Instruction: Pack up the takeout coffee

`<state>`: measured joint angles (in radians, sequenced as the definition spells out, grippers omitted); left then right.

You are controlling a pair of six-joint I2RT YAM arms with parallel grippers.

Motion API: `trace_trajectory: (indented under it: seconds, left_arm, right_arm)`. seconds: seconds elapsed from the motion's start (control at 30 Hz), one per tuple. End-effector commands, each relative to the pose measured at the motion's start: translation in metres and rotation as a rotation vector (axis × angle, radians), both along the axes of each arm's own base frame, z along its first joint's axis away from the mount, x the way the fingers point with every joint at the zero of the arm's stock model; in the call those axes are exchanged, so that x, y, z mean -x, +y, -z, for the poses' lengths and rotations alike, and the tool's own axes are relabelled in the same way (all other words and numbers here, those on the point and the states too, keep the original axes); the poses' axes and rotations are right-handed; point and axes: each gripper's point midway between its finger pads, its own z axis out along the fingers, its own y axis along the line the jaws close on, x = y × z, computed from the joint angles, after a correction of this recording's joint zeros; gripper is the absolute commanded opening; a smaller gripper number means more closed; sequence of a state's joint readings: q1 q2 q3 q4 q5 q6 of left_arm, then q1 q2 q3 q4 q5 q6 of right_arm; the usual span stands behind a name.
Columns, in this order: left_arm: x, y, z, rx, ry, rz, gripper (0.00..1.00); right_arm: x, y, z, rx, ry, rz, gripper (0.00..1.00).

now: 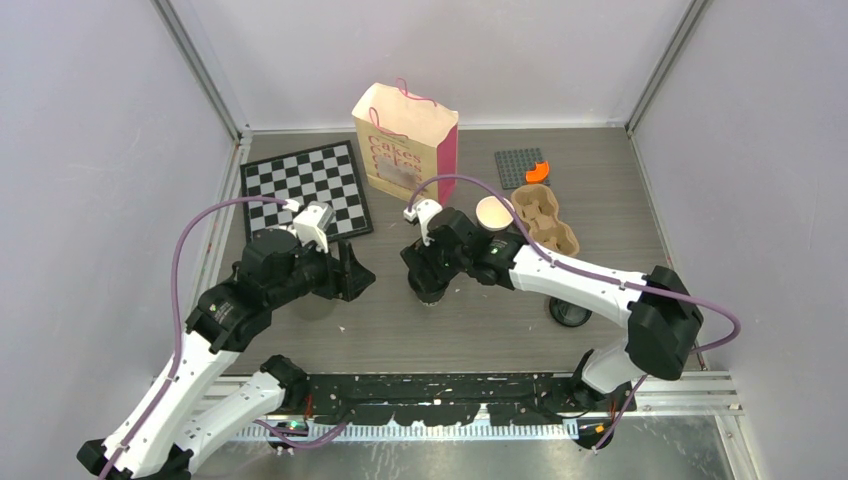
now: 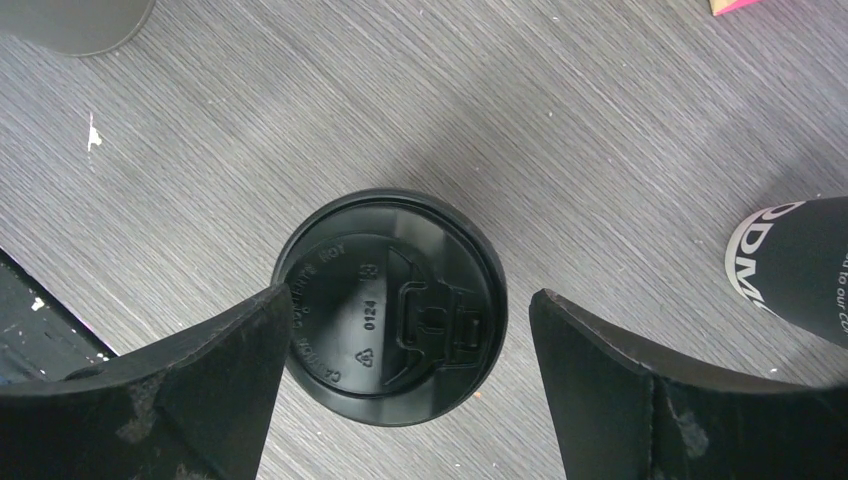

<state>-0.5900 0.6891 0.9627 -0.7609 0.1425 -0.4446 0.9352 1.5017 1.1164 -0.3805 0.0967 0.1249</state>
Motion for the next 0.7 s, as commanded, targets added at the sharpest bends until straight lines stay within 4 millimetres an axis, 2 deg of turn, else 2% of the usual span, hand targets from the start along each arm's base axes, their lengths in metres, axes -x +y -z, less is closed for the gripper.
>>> trace_trajectory:
  seconds: [0.0,0.2,0.67]
  left_arm:
    - [-0.002,-0.002,-0.006,0.017,-0.030,0.002,0.68]
    - [-0.002,-0.003,-0.006,0.018,-0.027,0.006,0.68]
    - [-0.004,-0.003,-0.006,0.012,-0.030,0.003,0.68]
  right_arm:
    - [-0.004,0.001,-0.035,-0.055,-0.071,0.002,0.92]
    - [0.000,0.002,-0.034,-0.061,-0.052,-0.009,0.92]
    - [0.003,0.002,-0.010,-0.008,-0.027,-0.020,0.93]
